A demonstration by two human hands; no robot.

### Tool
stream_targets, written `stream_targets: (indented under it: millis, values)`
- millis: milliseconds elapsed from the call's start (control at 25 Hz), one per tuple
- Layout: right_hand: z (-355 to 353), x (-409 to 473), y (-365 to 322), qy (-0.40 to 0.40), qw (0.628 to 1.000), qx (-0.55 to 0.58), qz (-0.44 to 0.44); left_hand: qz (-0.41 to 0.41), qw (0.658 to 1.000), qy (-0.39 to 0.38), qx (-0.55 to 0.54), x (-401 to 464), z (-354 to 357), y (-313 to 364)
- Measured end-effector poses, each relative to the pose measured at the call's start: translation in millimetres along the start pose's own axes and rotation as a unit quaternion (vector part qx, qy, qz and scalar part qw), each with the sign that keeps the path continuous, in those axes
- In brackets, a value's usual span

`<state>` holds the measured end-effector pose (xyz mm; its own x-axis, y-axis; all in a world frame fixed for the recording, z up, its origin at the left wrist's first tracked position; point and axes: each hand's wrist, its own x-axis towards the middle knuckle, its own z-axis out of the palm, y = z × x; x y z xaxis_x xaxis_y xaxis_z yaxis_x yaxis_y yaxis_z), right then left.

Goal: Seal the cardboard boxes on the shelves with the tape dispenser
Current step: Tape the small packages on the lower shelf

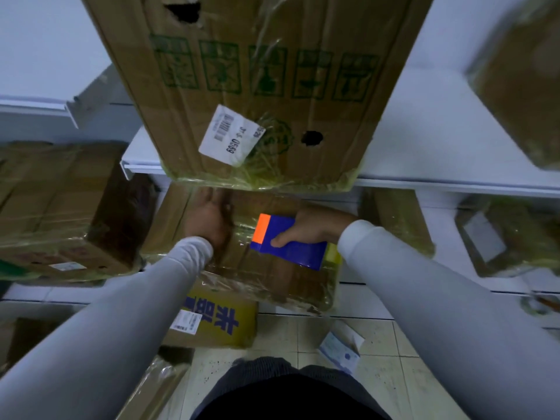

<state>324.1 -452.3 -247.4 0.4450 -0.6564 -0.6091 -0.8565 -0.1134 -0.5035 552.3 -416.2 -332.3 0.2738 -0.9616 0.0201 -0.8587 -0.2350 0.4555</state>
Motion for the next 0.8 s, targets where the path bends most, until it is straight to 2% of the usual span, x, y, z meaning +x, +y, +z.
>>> stream_targets:
  millis: [80, 160, 320, 520, 640, 800]
  values:
    - [-2.7, -0.3, 0.0, -0.017, 0.999, 0.017, 0.024, 0.133, 0.989, -0.011, 0.068, -16.0, 13.7, 4.5]
    - [-5.8, -0.7, 2.2, -0.020, 0.999, 0.011, 0.033, 0.186, 0.974, -0.037, 0.122, -22.1, 19.3, -0.9]
    - [-23.3, -12.4, 17.1, -0.021, 0.999, 0.021, 0.036, 0.178, 0.974, -0.051, 0.127, -12.4, 14.7, -6.7]
    - [-53.2, -63.1, 98.1, -0.040, 0.998, 0.026, 0.051, 0.169, 0.978, -0.049, 0.108, -11.9, 16.9, -3.1]
    - [-48.4, -79.4, 134.9, -0.042, 0.994, 0.076, 0.061, 0.164, 0.977, -0.066, 0.120, -7.8, 14.2, -3.0]
    - [-35.6, -72.8, 145.9, -0.041, 0.994, 0.086, 0.051, 0.157, 0.976, -0.084, 0.124, -10.1, 13.2, 1.4]
